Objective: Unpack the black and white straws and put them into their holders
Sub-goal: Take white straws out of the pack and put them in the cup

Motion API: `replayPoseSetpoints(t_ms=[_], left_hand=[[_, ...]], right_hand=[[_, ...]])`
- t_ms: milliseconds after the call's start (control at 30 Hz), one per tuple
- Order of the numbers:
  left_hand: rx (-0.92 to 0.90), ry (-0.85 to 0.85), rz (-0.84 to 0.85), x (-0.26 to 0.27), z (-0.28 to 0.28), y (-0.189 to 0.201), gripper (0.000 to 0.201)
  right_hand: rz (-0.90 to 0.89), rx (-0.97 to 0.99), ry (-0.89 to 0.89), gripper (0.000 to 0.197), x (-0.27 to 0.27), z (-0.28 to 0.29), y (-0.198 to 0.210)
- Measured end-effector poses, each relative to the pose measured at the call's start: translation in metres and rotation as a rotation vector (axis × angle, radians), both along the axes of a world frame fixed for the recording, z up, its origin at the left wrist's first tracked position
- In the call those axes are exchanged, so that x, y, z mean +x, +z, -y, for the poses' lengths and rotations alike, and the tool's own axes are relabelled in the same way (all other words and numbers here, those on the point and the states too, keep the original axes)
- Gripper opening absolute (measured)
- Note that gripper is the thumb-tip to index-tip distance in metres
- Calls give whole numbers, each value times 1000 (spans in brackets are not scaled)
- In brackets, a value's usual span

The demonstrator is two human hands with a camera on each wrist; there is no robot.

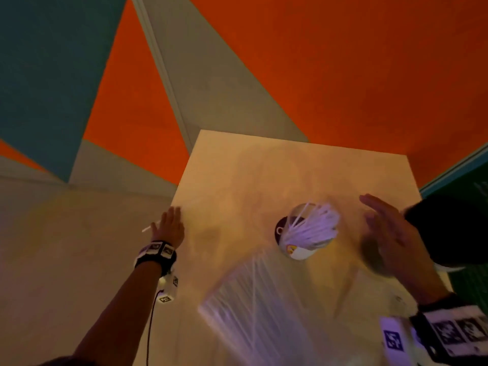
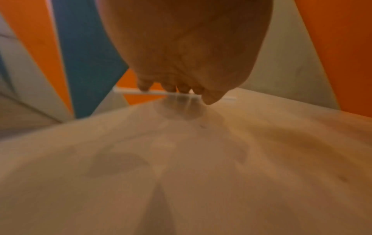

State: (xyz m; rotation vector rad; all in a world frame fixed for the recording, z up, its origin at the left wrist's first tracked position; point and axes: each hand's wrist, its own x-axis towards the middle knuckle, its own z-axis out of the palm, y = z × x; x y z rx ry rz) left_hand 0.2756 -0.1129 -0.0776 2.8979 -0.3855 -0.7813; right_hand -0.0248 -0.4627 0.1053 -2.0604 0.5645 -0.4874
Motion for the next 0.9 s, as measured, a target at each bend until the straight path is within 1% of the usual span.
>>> replayPoseSetpoints(t_ms=[133, 233, 300, 400, 467, 533, 600, 633, 700, 767, 833, 900], left_hand=[[10, -96, 128, -13, 20, -16, 56], [-8, -116, 223, -17, 30, -15, 57], [-24, -158, 301, -19, 34, -14, 51], [-9, -175, 313, -21, 39, -7, 43], [-48, -153, 286, -26, 45, 0, 40], [-184, -122, 246, -36, 58, 14, 41], [-389, -132, 232, -53, 80, 37, 43], [-514, -163, 250, -64, 92, 50, 39], [-764, -267, 301, -88, 117, 81, 27], [-942, -392, 321, -113, 139, 113, 22], [-1040, -516, 319, -135, 157, 142, 21], [-1094, -618, 320, -151, 172, 163, 20]], right_hand=[[-58, 91, -44, 30, -6, 1, 1], [-70, 63, -71, 33, 3, -6, -1], [-59, 42, -66, 34, 10, -12, -1], [-48, 44, -48, 34, 15, -18, -2], [-44, 53, -41, 31, 17, -20, -3], [-30, 40, -58, 24, 18, -20, -5], [25, -2, -88, 22, 19, -21, -4], [58, -16, -91, 23, 21, -23, -1], [90, -26, -69, 29, 23, -29, 7], [108, 62, -14, 36, 25, -36, 18], [169, 186, 45, 38, 27, -42, 29], [256, 231, 71, 29, 26, -46, 39]])
